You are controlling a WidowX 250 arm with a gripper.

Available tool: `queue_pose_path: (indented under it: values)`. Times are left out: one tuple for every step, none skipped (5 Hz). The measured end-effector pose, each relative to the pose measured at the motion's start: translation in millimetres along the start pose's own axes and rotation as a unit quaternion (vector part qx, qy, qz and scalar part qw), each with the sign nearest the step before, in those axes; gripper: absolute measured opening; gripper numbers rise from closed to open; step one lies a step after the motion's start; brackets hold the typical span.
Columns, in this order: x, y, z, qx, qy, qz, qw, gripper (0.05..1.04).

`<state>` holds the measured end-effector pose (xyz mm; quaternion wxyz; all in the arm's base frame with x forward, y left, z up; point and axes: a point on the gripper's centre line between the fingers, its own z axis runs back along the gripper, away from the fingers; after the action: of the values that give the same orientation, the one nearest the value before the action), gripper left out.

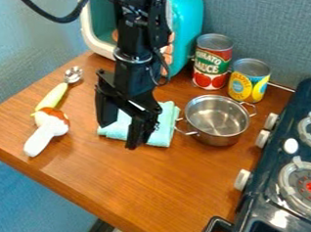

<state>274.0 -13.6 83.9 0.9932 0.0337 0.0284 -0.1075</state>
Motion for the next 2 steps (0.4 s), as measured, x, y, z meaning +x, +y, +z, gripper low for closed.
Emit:
queue_pose_path:
  values:
    - [-1.6, -0.2, -5.6, -0.001, 0.01, 0.0, 1.0, 1.0]
    - [22.9, 7.3, -3.9, 0.001, -0.034, 0.05, 0.9982, 1.0]
